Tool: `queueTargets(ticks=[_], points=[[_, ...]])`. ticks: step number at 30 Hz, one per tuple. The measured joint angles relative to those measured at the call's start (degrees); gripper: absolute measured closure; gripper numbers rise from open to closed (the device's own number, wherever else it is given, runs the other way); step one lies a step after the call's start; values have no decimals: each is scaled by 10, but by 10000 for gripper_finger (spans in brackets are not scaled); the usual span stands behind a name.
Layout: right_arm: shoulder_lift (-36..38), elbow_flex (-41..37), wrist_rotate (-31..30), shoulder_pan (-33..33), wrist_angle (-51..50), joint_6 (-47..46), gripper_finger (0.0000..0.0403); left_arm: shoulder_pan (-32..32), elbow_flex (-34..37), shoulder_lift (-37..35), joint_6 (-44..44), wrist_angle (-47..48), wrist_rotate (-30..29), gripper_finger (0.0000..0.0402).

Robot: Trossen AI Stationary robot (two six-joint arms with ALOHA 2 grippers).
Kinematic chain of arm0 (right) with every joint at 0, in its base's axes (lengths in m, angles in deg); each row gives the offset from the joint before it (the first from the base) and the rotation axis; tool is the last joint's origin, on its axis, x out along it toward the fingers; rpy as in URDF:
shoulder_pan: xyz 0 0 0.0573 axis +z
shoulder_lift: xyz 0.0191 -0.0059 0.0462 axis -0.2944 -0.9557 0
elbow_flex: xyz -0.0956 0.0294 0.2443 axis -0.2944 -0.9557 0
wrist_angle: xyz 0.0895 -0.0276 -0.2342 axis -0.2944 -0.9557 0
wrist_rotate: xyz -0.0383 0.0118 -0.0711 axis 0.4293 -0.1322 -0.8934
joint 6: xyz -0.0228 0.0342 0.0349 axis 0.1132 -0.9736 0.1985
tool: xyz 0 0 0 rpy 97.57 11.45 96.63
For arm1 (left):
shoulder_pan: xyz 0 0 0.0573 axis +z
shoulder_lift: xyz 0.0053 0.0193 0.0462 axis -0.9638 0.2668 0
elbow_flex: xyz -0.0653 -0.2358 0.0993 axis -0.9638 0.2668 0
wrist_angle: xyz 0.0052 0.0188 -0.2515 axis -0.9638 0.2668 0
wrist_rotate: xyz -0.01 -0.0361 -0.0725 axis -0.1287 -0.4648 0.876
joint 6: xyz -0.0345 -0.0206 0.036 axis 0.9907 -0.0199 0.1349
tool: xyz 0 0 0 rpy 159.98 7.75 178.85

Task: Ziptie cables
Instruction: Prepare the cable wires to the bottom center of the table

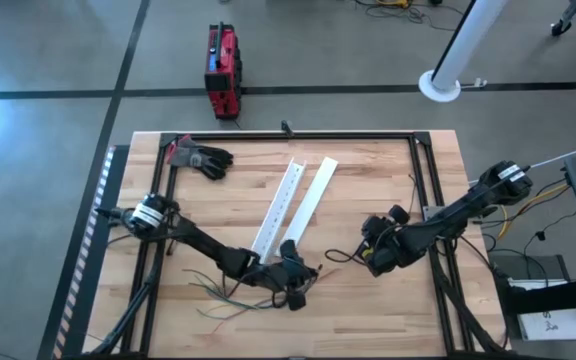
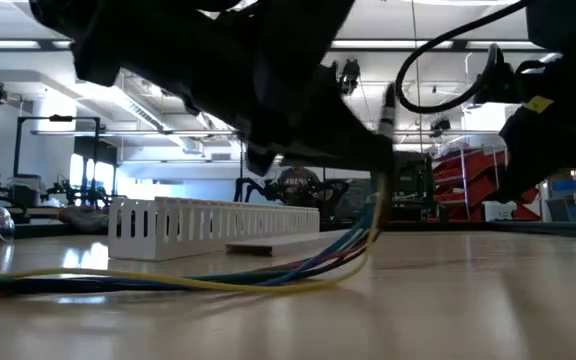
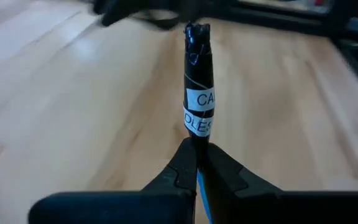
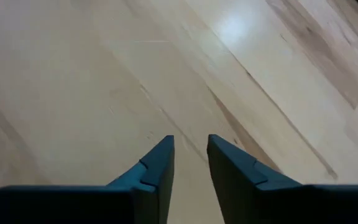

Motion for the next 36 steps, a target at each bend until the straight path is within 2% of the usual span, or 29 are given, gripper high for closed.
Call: queueTargets(ticks=[5,7,11,15,19,29,32,36], points=[[0,-6,1,-5,-24,-86,350,0,-50,56,-44,-41,44,397],[0,-12,20,-11,-39,-129,363,1,-78,80,-63,-40,69,397],[0,-21,118,-31,-103,-209,392,1,-135,119,-86,-3,84,399],[0,-21,202,-46,-144,-236,400,1,-164,125,-89,51,99,397],[0,-22,253,-63,-174,-230,402,1,-169,124,-88,71,100,396],[-19,-27,294,-156,-164,-148,403,2,-159,122,-69,118,101,393],[-34,-27,296,-198,-163,-115,403,1,-159,118,-86,127,105,378],[-54,-27,314,-260,-163,-47,403,1,-159,107,-127,147,110,336]])
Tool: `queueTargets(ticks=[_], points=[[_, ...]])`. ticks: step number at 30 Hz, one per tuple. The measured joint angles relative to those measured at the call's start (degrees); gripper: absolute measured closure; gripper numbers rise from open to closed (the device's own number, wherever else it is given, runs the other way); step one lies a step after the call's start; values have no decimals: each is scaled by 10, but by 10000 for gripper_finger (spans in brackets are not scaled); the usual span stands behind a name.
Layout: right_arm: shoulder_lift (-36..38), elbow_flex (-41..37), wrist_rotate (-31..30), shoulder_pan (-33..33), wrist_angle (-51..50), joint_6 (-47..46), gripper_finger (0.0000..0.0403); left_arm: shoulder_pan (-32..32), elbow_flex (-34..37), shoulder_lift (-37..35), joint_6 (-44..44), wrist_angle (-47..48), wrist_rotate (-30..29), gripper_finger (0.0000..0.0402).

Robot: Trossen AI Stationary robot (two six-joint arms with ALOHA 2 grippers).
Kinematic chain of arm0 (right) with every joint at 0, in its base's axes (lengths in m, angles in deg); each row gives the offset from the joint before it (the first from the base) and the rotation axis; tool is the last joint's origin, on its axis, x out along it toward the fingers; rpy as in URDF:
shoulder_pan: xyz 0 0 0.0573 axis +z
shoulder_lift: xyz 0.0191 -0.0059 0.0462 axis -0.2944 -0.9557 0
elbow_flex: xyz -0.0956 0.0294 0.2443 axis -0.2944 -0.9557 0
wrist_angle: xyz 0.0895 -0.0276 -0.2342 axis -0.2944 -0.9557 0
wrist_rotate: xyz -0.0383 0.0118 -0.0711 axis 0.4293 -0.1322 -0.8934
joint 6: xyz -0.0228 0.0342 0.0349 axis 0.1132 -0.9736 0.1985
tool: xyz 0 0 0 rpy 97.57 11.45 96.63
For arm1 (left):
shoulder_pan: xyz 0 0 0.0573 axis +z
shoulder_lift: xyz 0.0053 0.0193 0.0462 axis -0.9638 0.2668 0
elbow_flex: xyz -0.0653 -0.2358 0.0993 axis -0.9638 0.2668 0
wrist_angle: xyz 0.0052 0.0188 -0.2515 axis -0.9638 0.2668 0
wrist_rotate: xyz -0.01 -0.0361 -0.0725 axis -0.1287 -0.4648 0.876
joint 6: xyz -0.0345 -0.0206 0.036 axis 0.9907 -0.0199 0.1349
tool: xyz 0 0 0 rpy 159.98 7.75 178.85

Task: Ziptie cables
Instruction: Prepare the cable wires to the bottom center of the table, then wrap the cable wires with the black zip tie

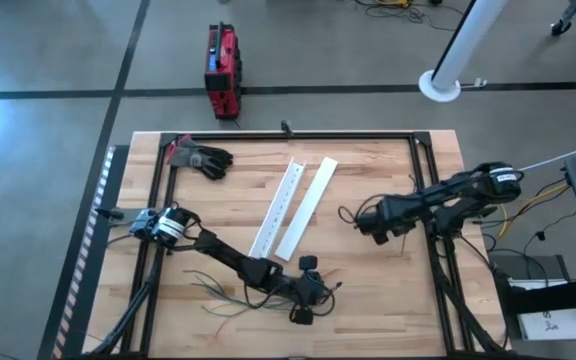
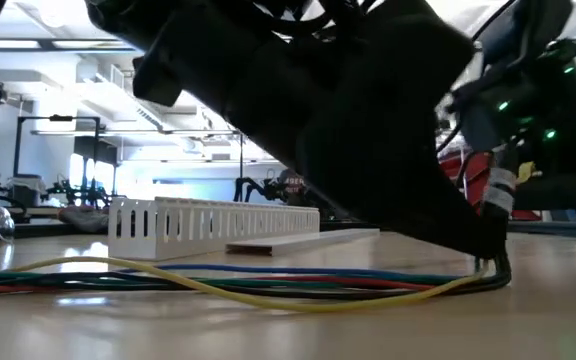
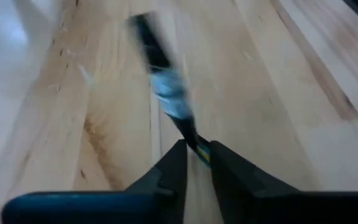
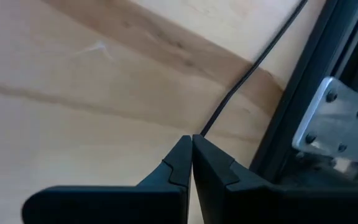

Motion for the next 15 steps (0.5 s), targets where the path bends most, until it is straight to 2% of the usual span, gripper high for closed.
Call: queueTargets(ticks=[7,15], points=[[-19,12,24,-106,-21,92,403,-1,0,-31,-43,76,0,258],[-51,20,-8,-150,-71,96,403,2,0,-31,-45,76,0,214]])
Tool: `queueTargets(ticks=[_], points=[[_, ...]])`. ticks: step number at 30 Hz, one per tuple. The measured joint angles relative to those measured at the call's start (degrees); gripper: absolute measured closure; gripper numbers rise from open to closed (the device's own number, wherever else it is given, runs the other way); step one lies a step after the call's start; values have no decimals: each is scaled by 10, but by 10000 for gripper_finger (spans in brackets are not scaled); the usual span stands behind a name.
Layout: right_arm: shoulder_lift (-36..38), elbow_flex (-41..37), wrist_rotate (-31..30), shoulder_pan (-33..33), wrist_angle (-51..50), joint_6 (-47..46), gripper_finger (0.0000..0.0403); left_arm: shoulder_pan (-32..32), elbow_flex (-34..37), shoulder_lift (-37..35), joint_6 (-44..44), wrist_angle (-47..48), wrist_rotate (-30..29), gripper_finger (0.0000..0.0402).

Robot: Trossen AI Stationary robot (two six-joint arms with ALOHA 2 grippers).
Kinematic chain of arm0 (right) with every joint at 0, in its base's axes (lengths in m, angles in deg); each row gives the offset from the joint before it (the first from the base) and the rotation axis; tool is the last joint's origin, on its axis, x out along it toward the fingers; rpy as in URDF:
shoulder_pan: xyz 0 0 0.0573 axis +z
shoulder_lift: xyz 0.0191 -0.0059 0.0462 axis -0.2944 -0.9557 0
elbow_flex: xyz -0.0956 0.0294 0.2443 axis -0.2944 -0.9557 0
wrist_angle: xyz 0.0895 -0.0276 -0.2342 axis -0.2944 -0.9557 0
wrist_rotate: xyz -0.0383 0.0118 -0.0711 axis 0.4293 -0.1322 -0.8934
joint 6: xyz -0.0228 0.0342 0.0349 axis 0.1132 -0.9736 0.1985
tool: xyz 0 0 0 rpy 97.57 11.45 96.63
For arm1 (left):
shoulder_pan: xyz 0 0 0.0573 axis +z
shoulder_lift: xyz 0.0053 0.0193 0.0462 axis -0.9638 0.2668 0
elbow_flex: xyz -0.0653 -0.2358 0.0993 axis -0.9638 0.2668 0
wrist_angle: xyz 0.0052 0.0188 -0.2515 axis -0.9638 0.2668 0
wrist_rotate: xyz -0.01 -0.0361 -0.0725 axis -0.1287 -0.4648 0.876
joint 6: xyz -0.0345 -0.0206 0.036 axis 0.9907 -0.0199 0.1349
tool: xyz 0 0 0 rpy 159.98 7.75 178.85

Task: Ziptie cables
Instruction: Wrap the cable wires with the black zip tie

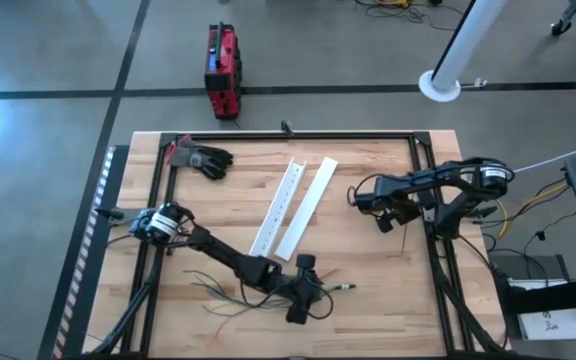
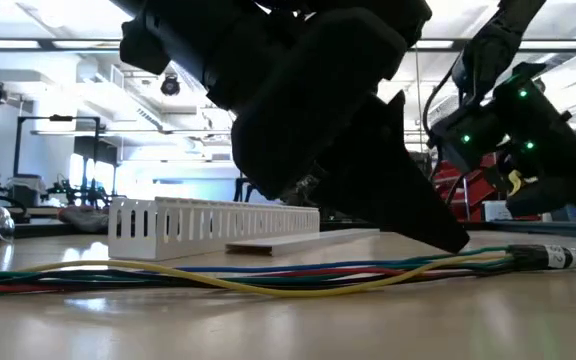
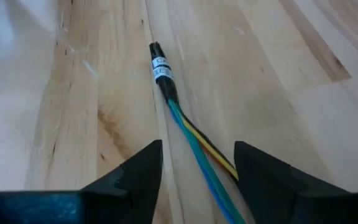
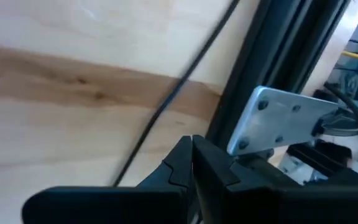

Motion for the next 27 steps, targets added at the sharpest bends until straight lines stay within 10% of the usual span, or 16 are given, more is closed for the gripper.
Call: queueTargets(ticks=[27], points=[[-79,86,27,87,81,21,403,0,0,-1,2,-57,-2,186]])
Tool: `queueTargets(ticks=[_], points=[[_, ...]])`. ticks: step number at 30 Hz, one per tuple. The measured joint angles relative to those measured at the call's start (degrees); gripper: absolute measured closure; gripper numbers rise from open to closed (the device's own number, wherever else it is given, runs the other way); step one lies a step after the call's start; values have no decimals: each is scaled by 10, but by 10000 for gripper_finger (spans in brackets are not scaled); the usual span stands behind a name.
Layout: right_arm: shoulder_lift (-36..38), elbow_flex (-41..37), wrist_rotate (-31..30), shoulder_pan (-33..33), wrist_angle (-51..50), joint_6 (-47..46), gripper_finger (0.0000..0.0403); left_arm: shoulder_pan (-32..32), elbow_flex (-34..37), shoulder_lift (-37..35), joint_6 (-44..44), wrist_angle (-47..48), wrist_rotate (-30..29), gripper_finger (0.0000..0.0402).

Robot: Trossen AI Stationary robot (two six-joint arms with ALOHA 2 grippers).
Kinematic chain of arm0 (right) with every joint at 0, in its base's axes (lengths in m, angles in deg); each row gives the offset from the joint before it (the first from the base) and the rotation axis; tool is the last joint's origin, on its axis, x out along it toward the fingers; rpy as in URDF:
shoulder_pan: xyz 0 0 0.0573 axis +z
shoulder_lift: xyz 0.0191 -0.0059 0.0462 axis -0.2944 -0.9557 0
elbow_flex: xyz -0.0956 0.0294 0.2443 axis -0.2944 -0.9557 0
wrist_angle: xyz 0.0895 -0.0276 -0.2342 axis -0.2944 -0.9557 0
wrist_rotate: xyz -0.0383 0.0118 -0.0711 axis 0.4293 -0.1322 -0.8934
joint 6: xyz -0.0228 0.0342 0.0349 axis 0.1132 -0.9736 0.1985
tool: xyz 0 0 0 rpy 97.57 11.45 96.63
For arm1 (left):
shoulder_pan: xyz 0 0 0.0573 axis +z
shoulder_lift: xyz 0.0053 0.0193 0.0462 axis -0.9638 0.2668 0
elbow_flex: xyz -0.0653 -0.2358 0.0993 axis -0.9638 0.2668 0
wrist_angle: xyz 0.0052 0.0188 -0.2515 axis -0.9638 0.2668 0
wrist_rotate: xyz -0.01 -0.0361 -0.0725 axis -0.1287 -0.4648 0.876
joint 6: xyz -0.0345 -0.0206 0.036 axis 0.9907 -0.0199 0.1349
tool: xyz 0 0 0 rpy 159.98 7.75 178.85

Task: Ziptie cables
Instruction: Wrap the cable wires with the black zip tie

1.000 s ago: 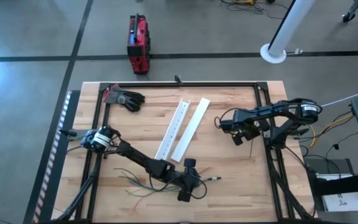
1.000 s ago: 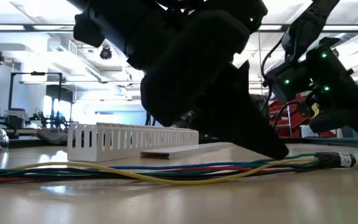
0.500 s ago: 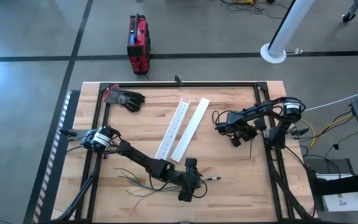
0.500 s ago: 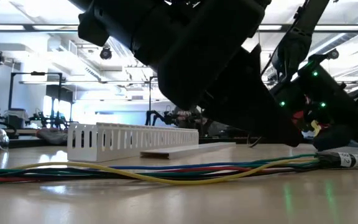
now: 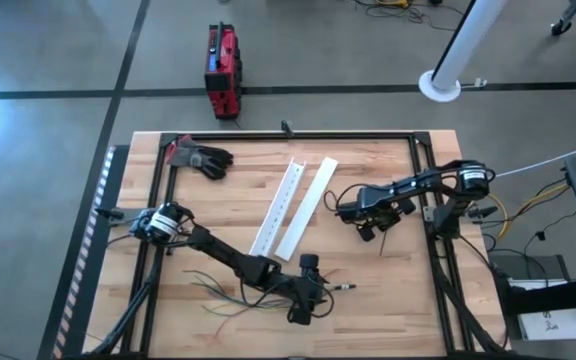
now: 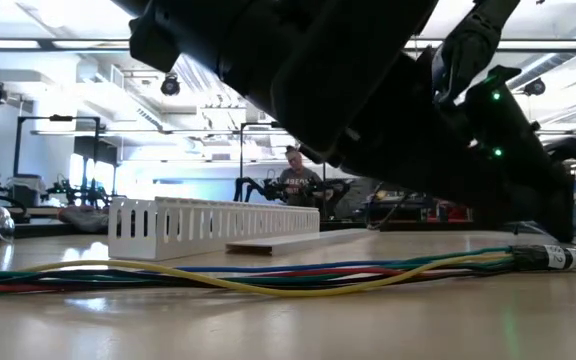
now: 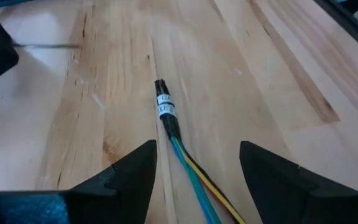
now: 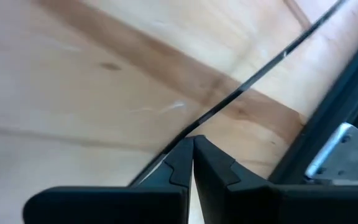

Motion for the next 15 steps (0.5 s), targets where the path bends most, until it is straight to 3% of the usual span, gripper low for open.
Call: queueTargets(ticks=[15], points=[[0,129,-41,86,-1,-12,403,0,0,0,0,-5,0,210]])
